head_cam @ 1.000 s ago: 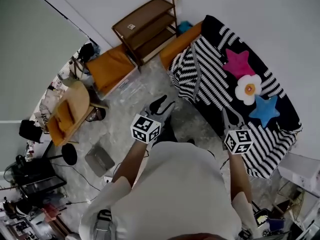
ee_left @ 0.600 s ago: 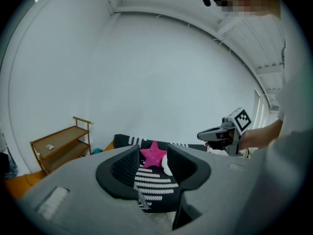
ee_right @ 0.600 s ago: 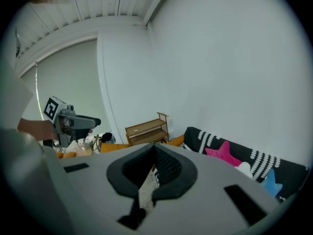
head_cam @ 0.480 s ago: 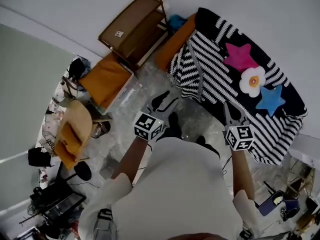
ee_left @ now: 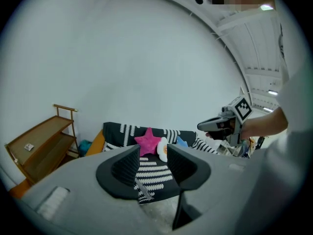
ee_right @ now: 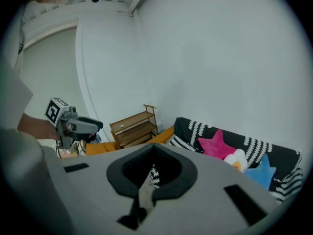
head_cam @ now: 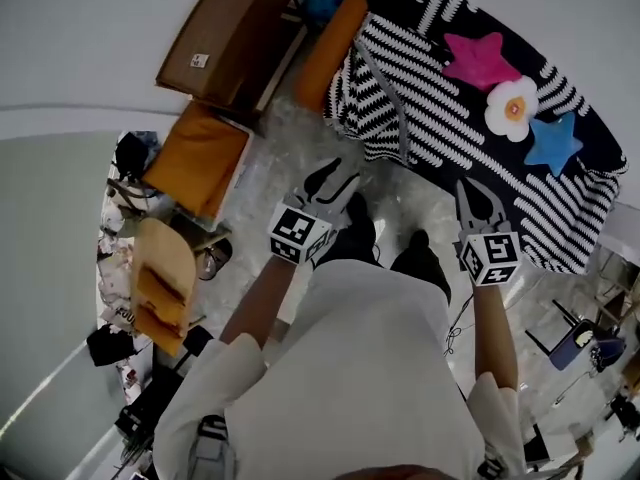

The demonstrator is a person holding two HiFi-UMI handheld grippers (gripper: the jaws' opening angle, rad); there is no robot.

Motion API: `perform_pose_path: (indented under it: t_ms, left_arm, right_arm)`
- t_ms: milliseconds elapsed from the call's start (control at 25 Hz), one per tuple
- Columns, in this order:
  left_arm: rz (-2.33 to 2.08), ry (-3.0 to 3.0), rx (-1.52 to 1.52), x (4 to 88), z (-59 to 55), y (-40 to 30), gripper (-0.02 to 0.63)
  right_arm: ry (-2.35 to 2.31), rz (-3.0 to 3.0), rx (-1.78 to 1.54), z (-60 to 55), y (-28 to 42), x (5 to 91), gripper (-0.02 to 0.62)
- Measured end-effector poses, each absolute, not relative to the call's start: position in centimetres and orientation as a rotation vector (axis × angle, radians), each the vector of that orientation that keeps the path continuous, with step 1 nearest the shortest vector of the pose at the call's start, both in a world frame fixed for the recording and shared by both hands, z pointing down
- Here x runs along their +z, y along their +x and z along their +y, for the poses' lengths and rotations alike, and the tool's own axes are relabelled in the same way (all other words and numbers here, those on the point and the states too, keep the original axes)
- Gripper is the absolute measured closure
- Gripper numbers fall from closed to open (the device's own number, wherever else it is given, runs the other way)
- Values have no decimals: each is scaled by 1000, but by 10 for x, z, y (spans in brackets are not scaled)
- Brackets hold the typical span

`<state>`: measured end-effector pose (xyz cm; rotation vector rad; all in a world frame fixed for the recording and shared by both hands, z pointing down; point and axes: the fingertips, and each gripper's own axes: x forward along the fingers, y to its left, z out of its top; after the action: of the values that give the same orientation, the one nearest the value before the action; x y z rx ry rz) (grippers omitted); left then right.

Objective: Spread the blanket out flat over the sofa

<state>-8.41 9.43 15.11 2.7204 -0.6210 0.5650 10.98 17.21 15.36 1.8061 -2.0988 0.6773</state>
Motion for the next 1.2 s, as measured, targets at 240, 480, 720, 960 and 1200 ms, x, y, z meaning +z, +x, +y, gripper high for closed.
perform_pose_path:
  t_ms: [240,480,720,960,1200]
  left_arm:
    - [-551,2689,607,191,77,-65,430]
    - [-535,2639,631,237,68,-32,431]
    - [-563,2578,674,294,65,2,430]
    - [-637,2521,695,362,47,37,430]
    - [-690,2417,724,433,60,61,430]
  right_arm:
    - [1827,-2050,754,164,112,179,592]
    - [1777,-2031,815,152,128,217,592]
    - [1705,-2041,914,138,153,267,592]
    - [1604,-2068,953,109,181,324,592]
    - [1475,-2075,1018,108,199,393,592]
